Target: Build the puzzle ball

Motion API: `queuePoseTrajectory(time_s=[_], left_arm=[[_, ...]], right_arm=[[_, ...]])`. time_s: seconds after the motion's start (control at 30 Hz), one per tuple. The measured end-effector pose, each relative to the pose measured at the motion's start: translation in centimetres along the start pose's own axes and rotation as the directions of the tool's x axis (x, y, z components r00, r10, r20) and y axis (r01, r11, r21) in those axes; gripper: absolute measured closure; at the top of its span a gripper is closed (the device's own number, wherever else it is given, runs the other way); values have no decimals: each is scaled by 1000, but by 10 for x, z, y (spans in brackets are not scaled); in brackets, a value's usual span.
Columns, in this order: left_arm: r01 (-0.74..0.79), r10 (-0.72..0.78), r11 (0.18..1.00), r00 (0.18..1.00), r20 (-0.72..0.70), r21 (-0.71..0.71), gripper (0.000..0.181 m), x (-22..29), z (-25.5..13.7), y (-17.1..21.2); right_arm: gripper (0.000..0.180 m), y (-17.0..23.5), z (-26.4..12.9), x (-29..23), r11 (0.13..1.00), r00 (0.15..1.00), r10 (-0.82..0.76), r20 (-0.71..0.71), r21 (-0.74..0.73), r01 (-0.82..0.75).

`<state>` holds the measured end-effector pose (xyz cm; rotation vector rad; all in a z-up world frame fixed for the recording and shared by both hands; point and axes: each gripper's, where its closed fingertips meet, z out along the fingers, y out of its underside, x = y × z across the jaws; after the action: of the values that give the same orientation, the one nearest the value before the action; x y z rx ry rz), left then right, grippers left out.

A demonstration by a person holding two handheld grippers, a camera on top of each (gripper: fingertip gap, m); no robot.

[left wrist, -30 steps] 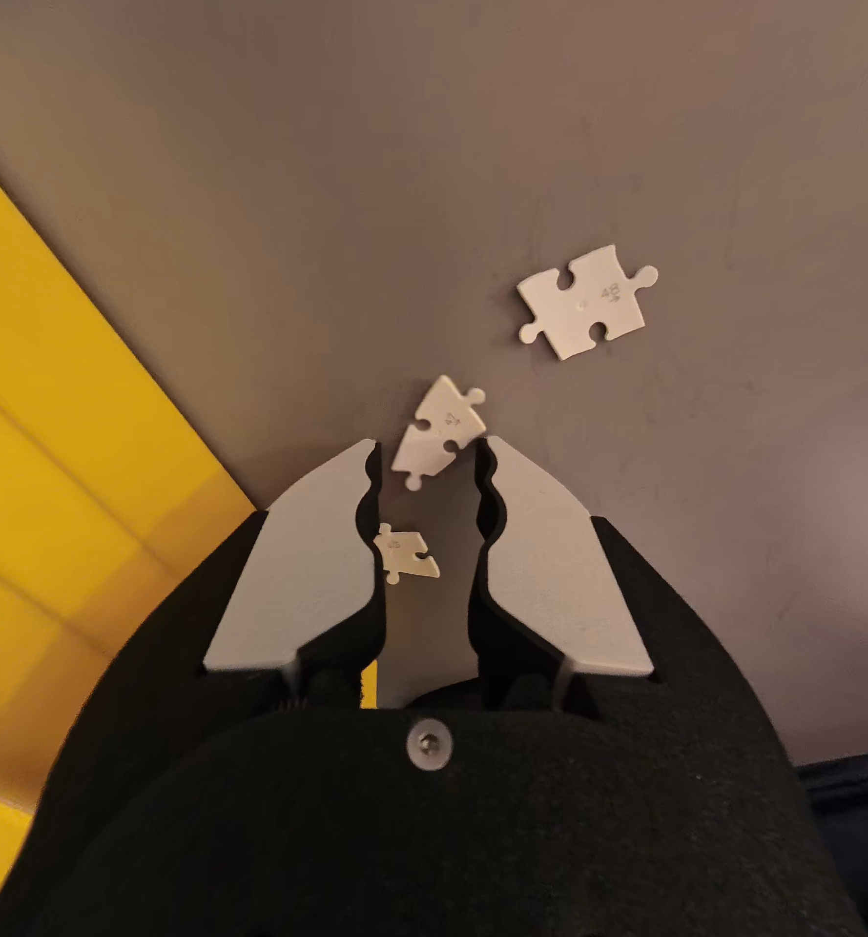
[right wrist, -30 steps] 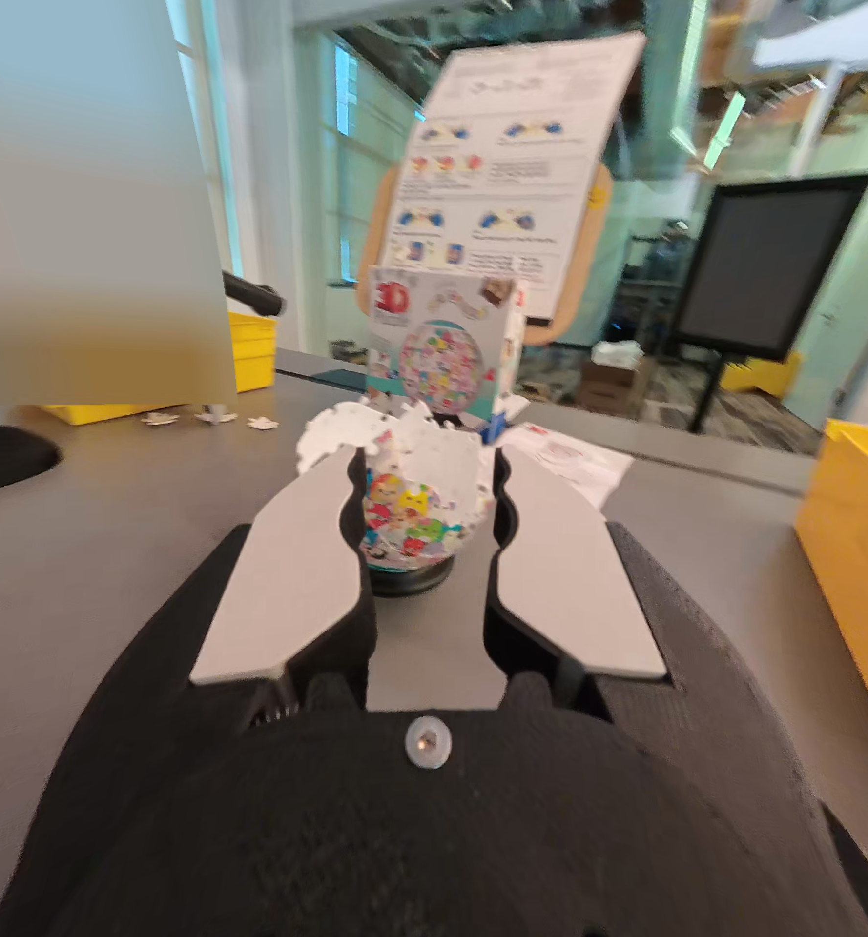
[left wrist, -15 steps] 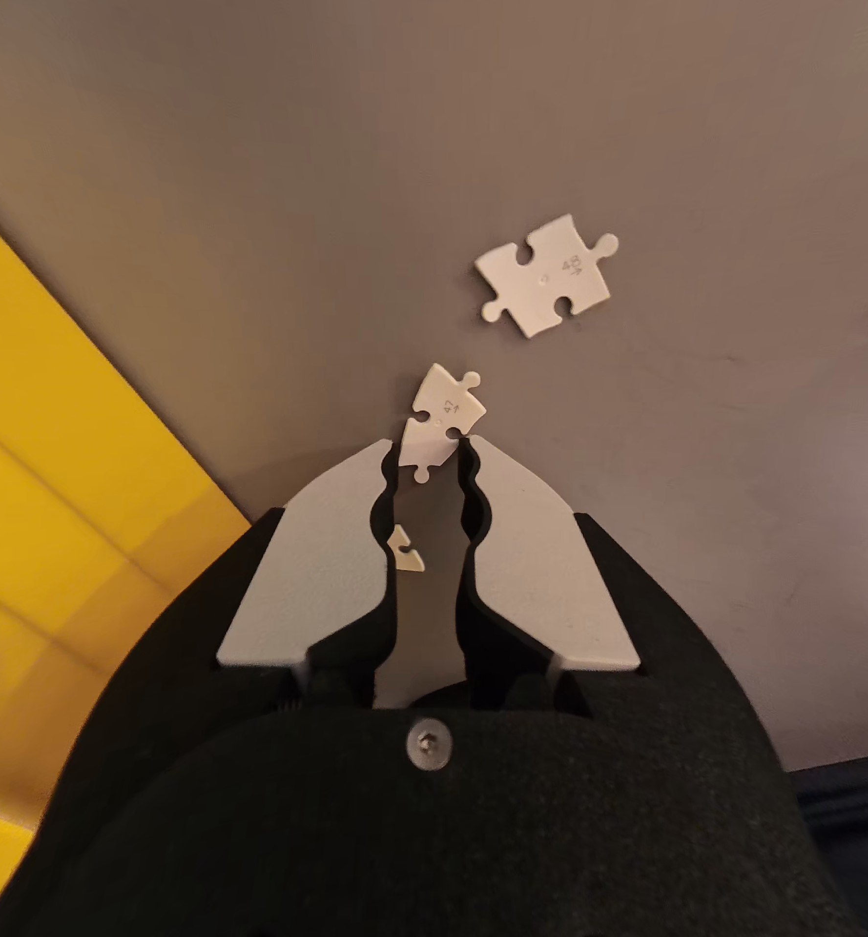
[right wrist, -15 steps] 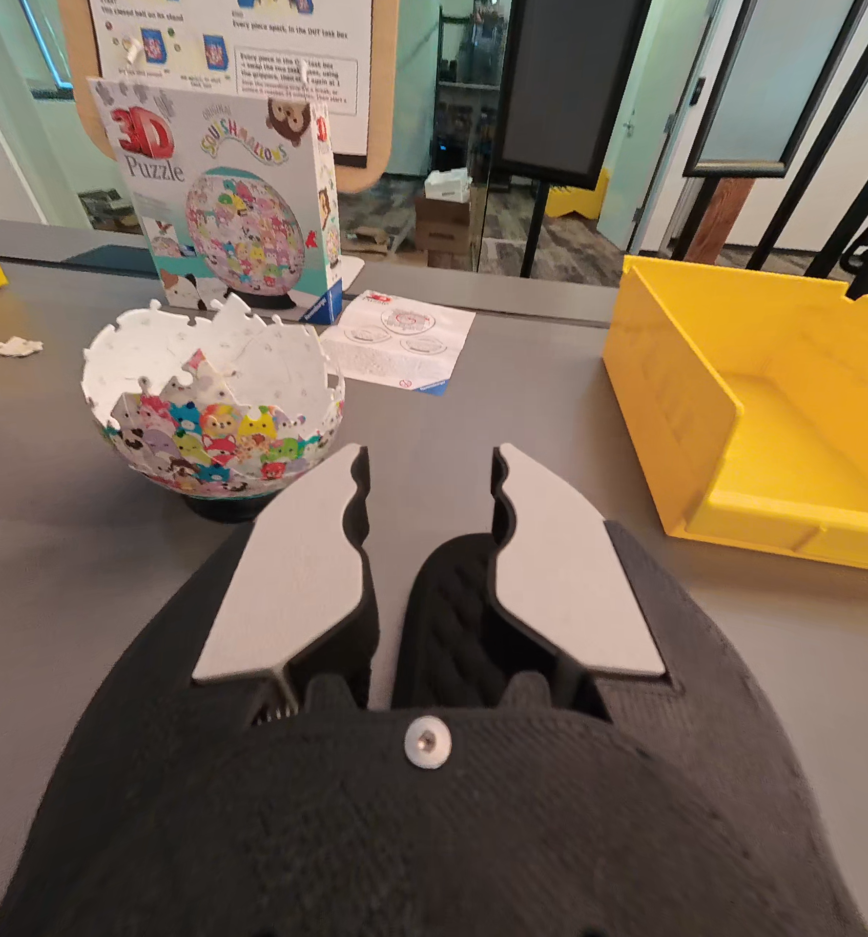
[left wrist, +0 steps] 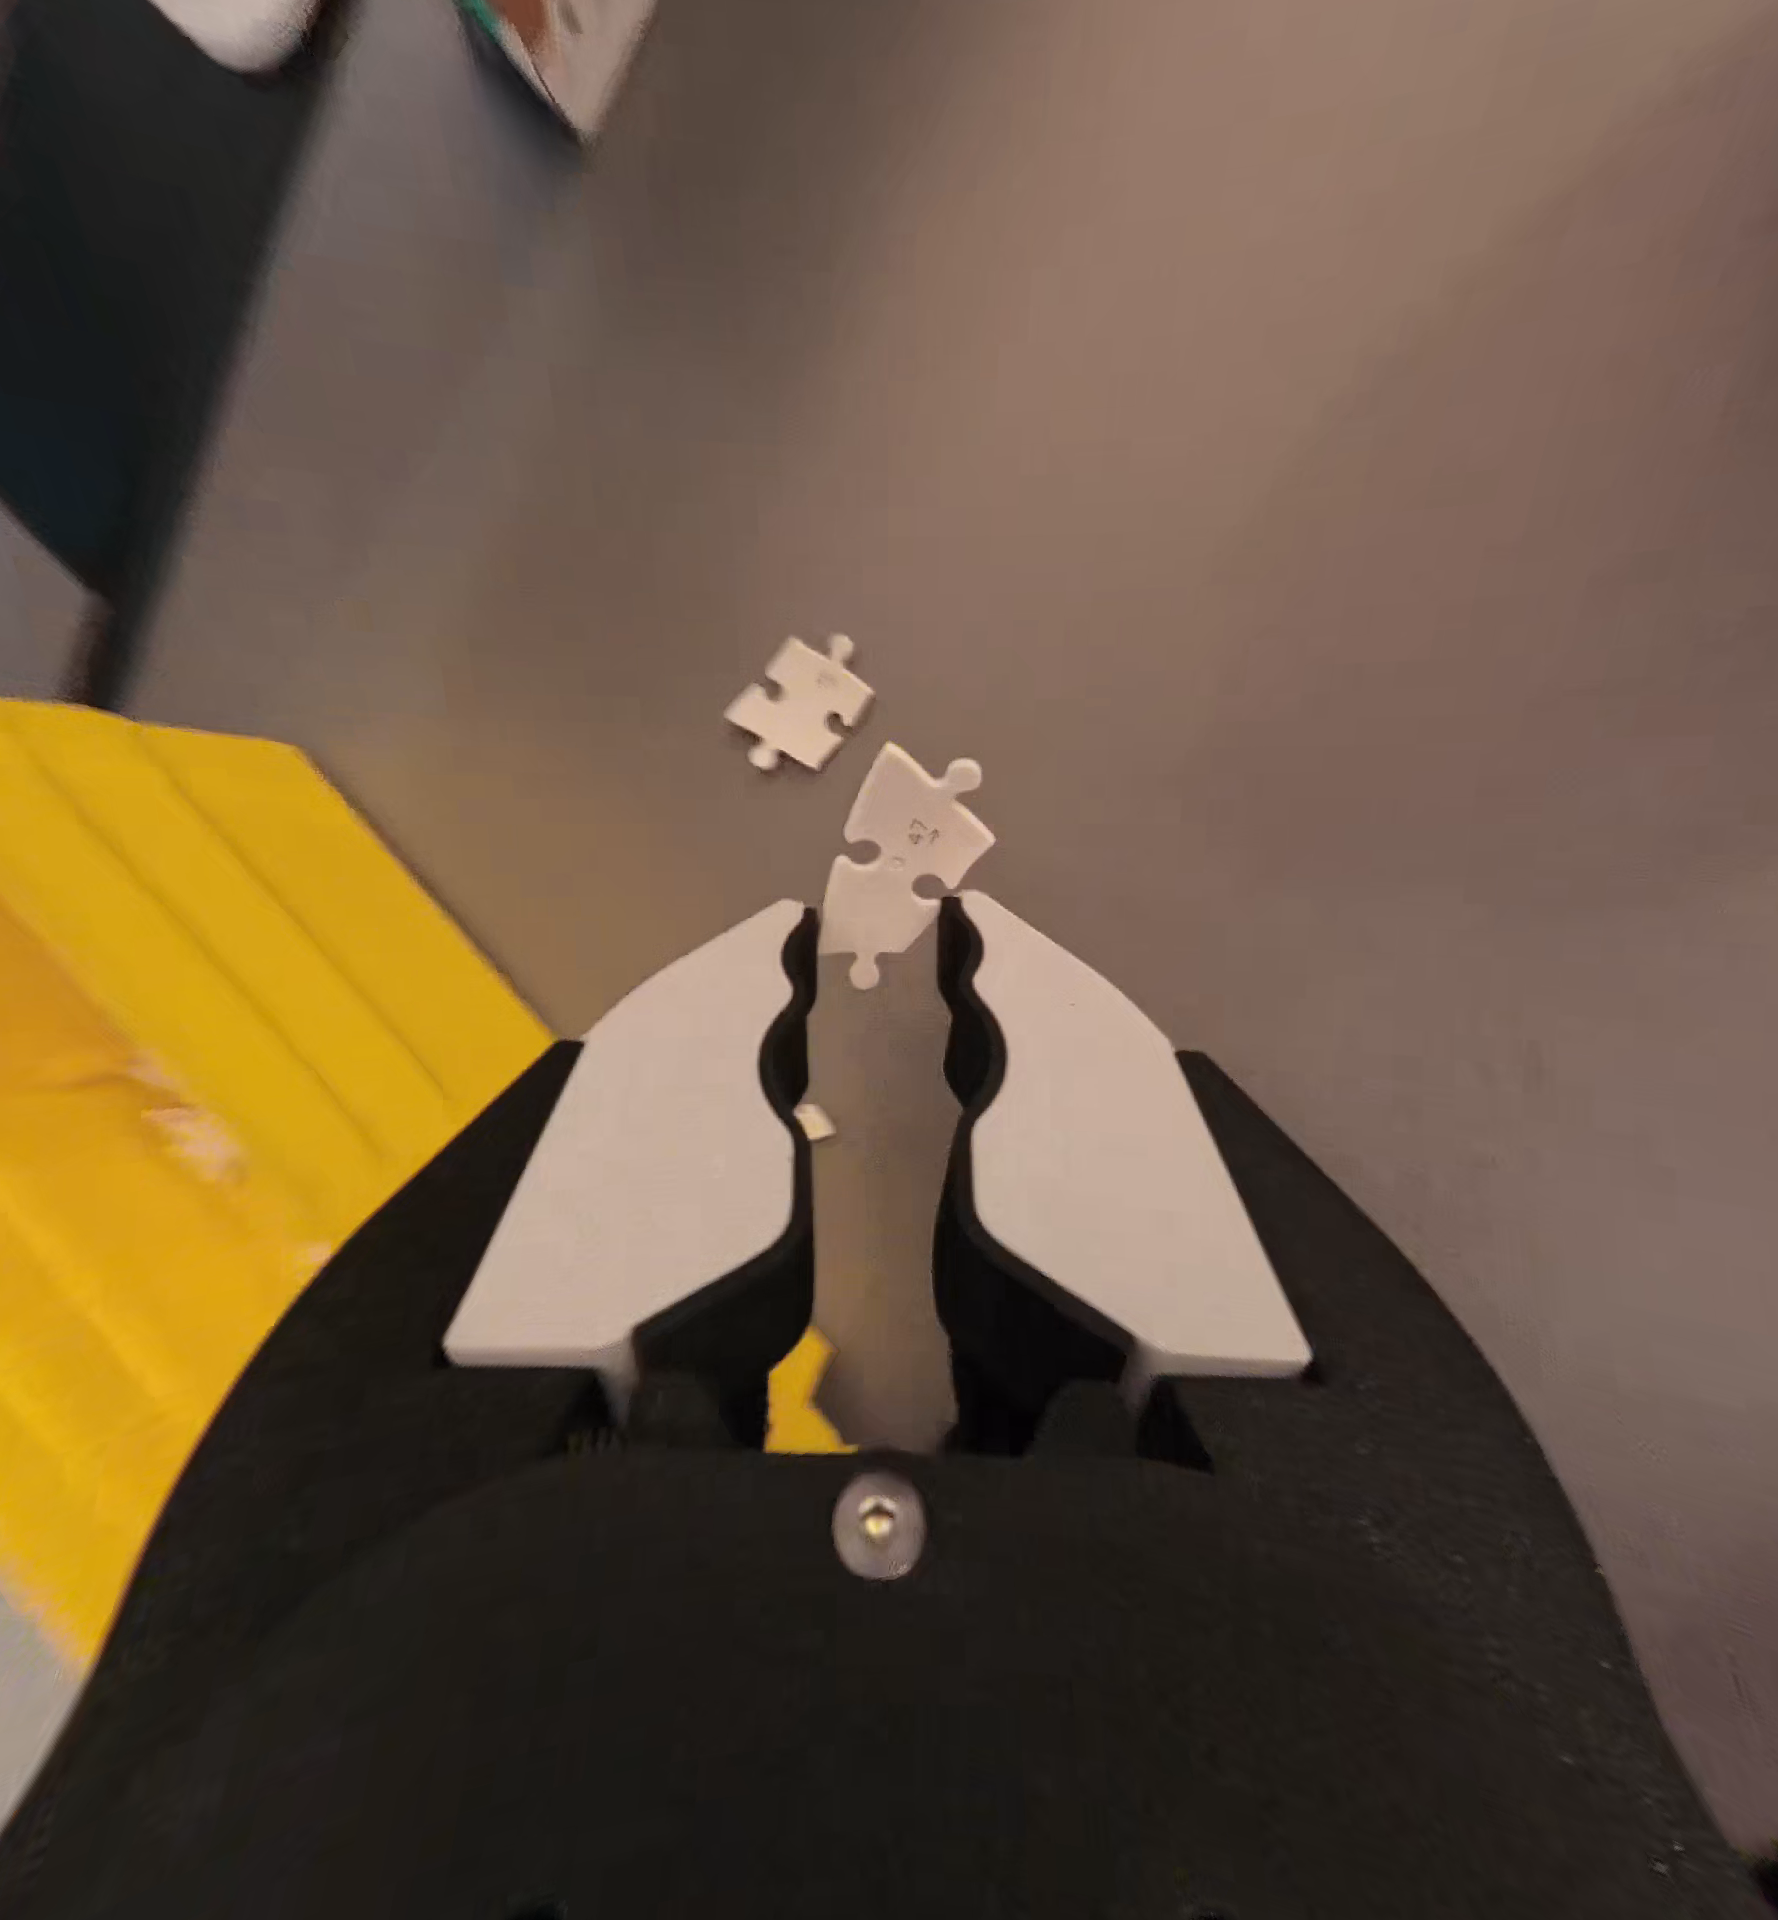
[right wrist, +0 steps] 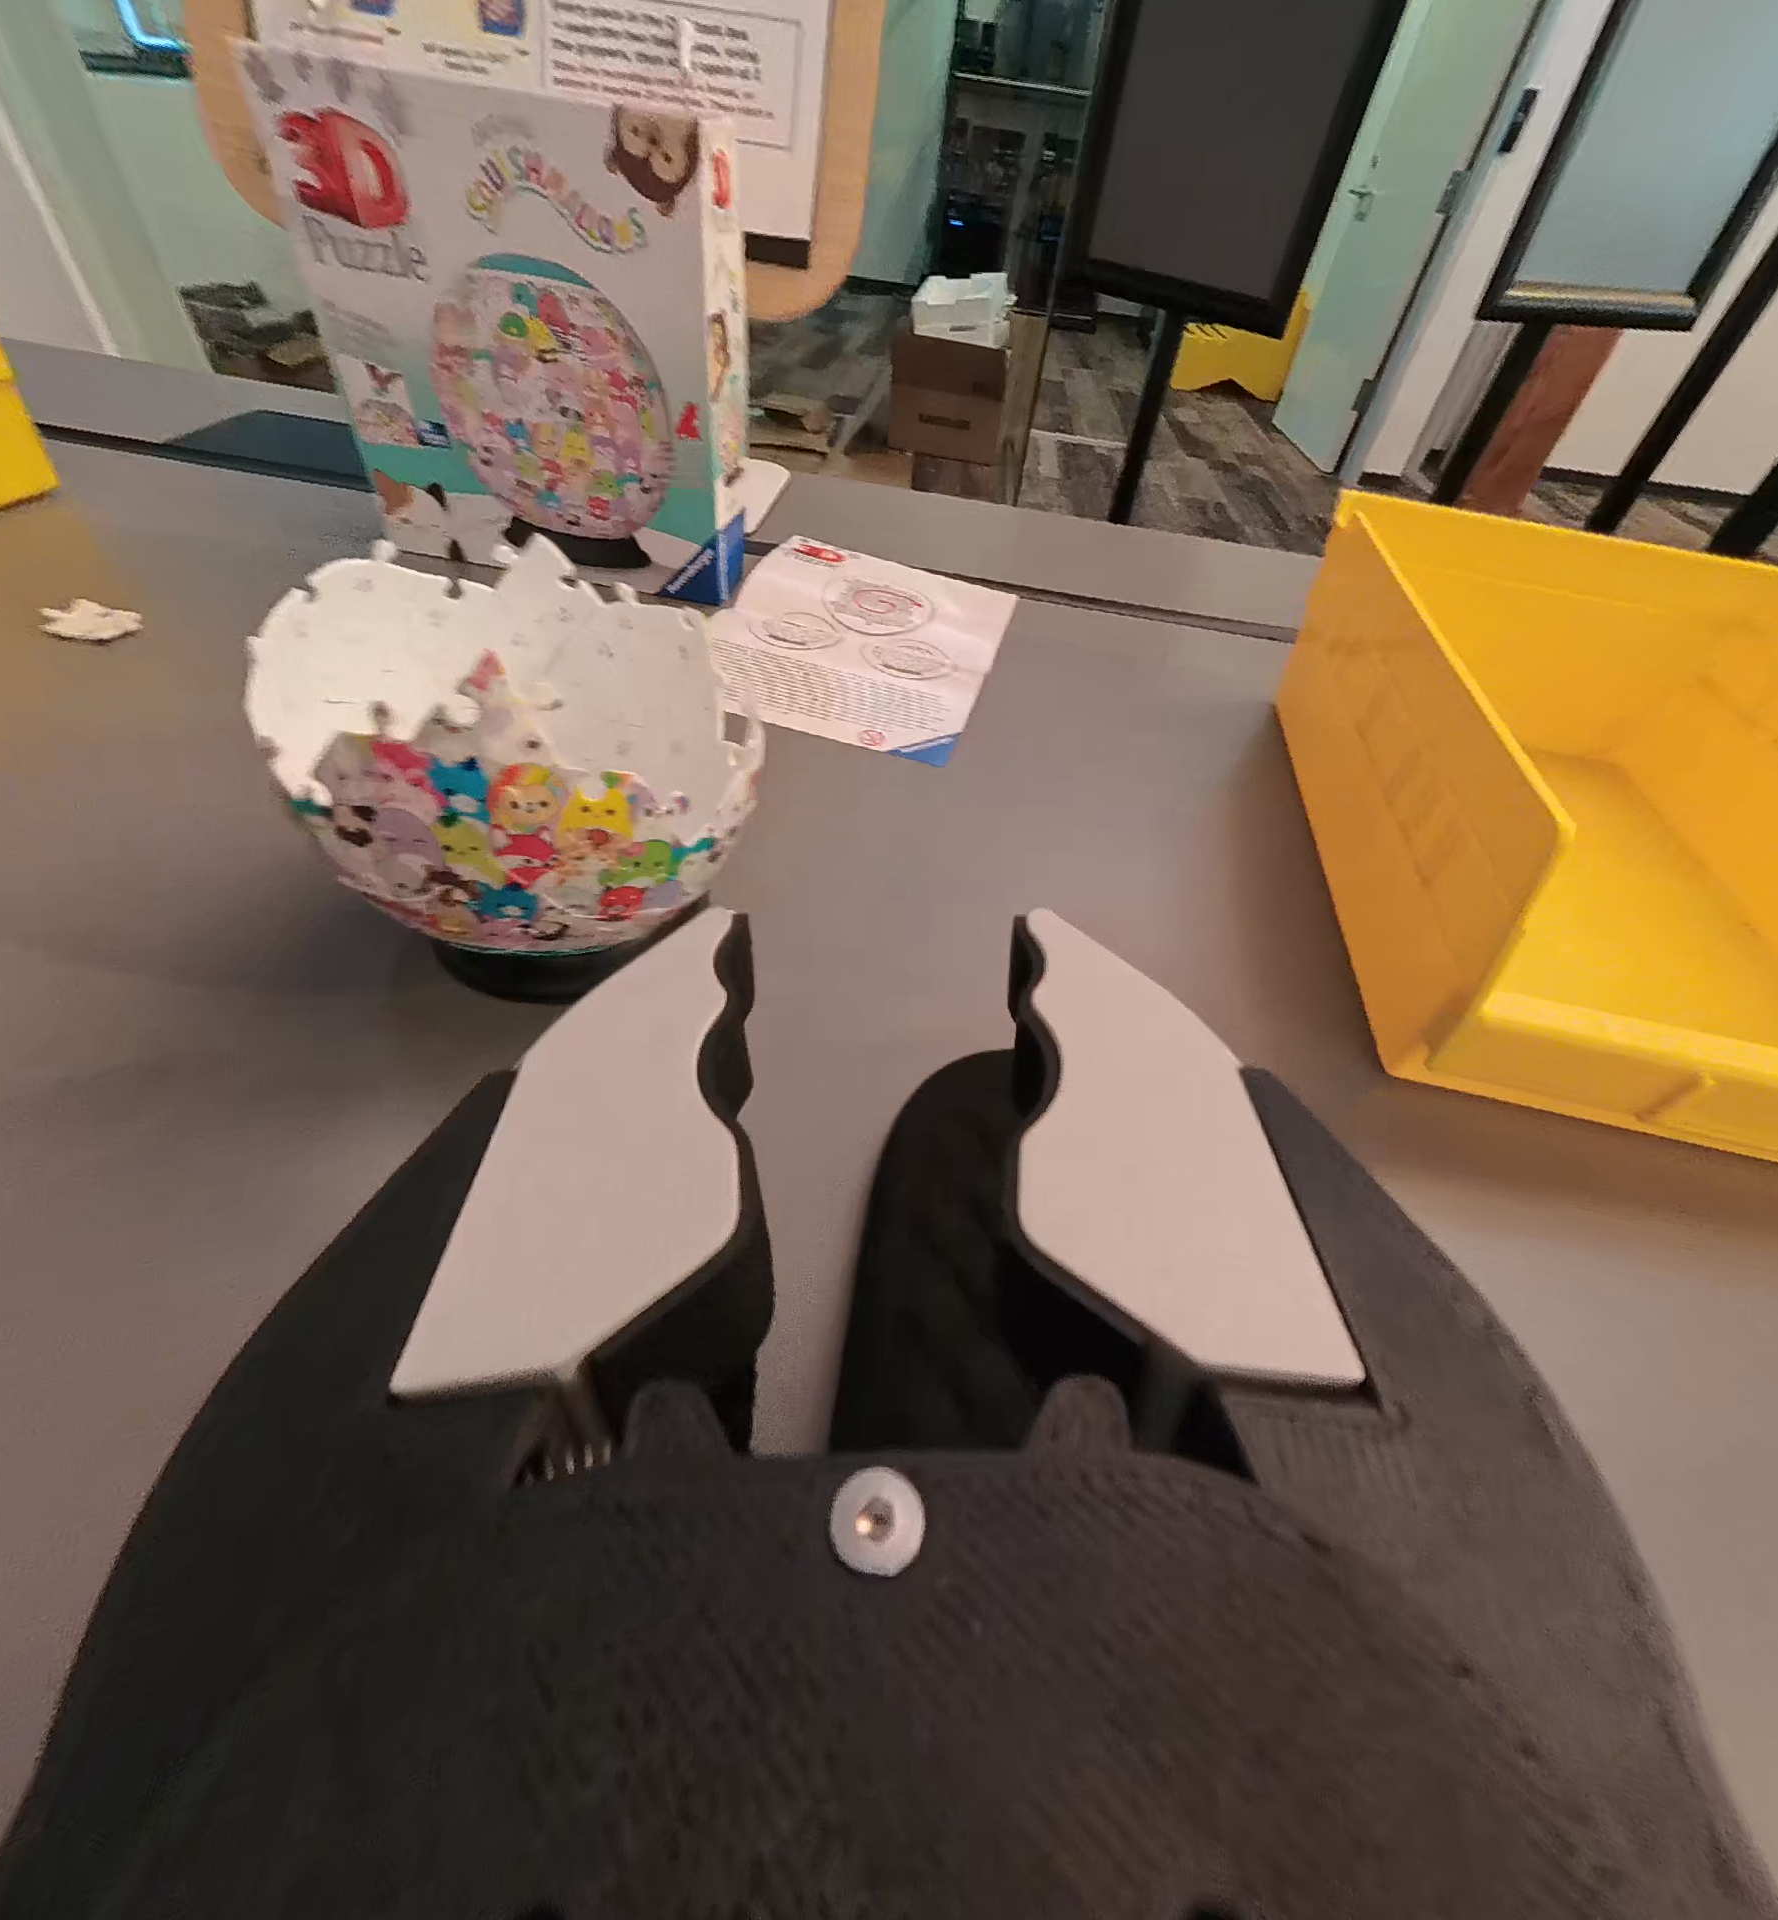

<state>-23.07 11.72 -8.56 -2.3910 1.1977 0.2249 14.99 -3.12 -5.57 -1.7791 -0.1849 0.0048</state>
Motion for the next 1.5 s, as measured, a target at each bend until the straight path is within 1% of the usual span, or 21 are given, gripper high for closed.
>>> queuePoseTrajectory(time_s=[0.03,0.07,0.13,0.2,0.4,0.53,0.63,0.67,0.73,0.83,0.9,0.97,1.0,1.03,1.1,1.13,1.2,1.23,1.3,1.43,1.5], left_arm=[[-84,82,996,992,98,19,159,-3,-9,-3],[-171,163,985,963,215,18,159,-8,-19,-6],[-331,315,943,847,429,-38,159,-16,-40,-10],[-404,394,910,771,501,-94,159,-10,-52,-9],[-458,436,884,741,510,-90,159,17,-62,0],[-476,420,879,761,494,-15,159,34,-70,2],[-526,440,848,769,464,68,159,55,-80,-2],[-558,459,823,765,453,109,159,65,-85,-5],[-635,502,745,736,454,205,159,87,-99,-14],[-720,500,623,668,551,307,159,107,-126,-30],[-733,495,590,660,565,340,159,118,-133,-35],[-736,485,571,660,574,364,160,125,-135,-41],[-740,489,560,657,574,371,163,129,-136,-43],[-750,485,540,647,588,381,181,132,-138,-47],[-765,475,502,633,611,403,181,137,-143,-54],[-761,473,508,638,607,404,181,138,-143,-56],[-734,481,537,671,564,415,181,140,-133,-58],[-713,483,569,692,536,409,181,138,-124,-55],[-677,481,600,731,484,426,181,136,-110,-47],[-549,428,694,835,346,466,181,124,-89,-26],[-474,386,735,881,274,485,181,117,-84,-21]], right_arm=[[132,-2,-2,-5,1000,1000,5,21,5,-5],[131,-3,-4,-11,1000,999,8,43,6,-8],[131,-4,-6,-20,1000,997,8,76,1,-8],[131,-4,-7,-31,1000,994,13,112,-7,-12],[130,-3,-8,-59,999,984,9,179,-43,-1],[131,-6,-12,-82,998,973,-13,233,-63,29],[132,-25,-22,-103,999,941,10,339,-32,1],[134,-33,-27,-112,999,915,29,404,-29,-18],[135,-53,-37,-129,997,830,76,553,-49,-58],[139,-91,-43,-141,989,689,148,710,-86,-123],[141,-113,-34,-142,981,644,188,741,-117,-152],[141,-124,-24,-155,976,596,217,773,-163,-144],[140,-125,-19,-166,973,570,229,790,-198,-116],[140,-123,-15,-178,969,547,238,803,-234,-79],[140,-116,-7,-198,960,521,225,823,-277,23],[140,-116,0,-205,960,524,214,824,-277,43],[138,-107,14,-207,949,564,205,800,-303,84],[138,-104,17,-202,943,585,209,784,-321,93],[139,-104,12,-186,946,592,219,776,-318,66],[140,-129,5,-117,965,647,247,722,-243,-99],[140,-147,0,-82,961,648,275,710,-196,-193]])
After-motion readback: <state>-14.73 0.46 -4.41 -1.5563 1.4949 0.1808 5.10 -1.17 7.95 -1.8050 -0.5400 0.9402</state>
